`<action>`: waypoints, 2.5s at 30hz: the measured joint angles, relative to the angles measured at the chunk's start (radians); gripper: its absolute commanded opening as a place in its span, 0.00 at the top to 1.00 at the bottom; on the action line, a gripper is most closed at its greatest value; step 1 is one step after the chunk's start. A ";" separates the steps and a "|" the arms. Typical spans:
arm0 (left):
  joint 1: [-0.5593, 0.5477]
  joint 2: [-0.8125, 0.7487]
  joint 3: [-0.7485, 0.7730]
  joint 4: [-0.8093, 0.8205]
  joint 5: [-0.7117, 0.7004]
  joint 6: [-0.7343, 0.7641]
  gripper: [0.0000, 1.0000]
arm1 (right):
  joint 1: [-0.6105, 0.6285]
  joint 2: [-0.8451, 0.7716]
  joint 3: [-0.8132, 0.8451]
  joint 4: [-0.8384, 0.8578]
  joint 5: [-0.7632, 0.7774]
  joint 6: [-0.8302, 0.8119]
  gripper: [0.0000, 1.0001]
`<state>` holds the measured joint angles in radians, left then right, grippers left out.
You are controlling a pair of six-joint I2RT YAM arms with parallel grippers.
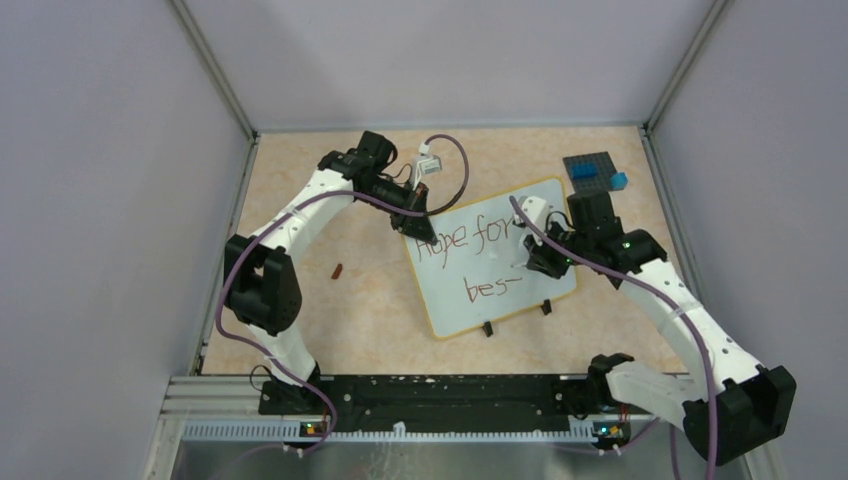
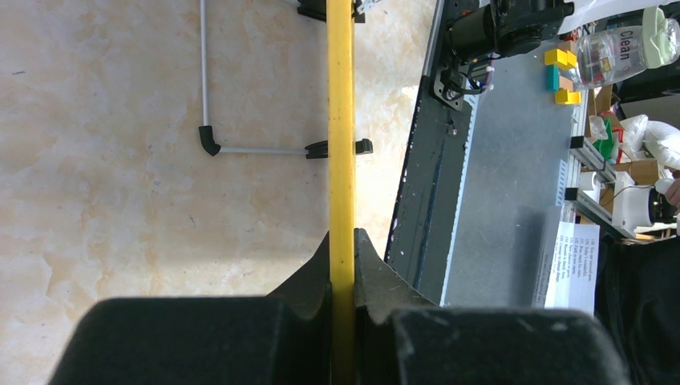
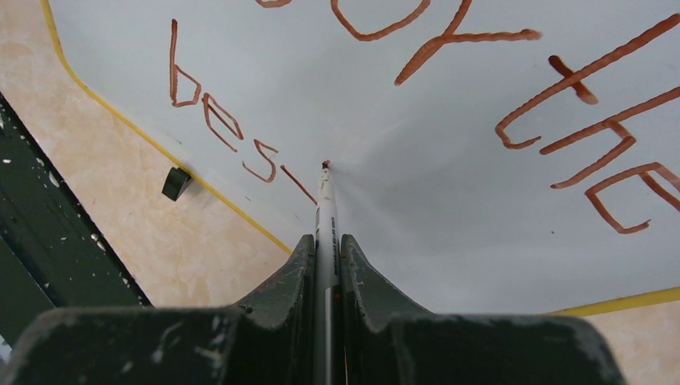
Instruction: Write a sentence on the whiteboard
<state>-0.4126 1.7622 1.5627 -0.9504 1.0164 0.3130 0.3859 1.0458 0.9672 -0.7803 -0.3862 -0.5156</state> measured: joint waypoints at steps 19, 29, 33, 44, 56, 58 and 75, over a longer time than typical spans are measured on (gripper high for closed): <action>0.000 0.000 -0.001 0.000 0.000 0.000 1.00 | 0.005 -0.025 -0.136 -0.022 0.004 -0.008 1.00; 0.000 0.000 -0.002 0.000 0.000 0.000 1.00 | 0.002 -0.034 -0.133 -0.035 0.040 -0.021 1.00; 0.000 0.000 -0.002 0.000 0.000 0.000 1.00 | -0.002 -0.034 -0.117 -0.045 0.055 -0.027 1.00; 0.001 0.000 -0.002 0.000 0.001 0.003 1.00 | -0.003 -0.045 -0.048 -0.086 0.047 -0.054 1.00; 0.001 0.000 -0.002 0.000 0.005 0.004 1.00 | -0.003 -0.095 -0.048 -0.147 0.093 -0.069 1.00; 0.001 0.000 -0.002 0.000 0.005 0.004 1.00 | -0.003 -0.092 -0.048 -0.143 0.103 -0.069 1.00; 0.002 -0.011 -0.014 0.004 0.003 0.002 1.00 | -0.003 -0.031 -0.076 -0.068 0.135 -0.068 1.00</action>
<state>-0.4110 1.7512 1.5482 -0.9466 1.0199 0.3153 0.3832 1.0149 0.8909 -0.8482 -0.2508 -0.5835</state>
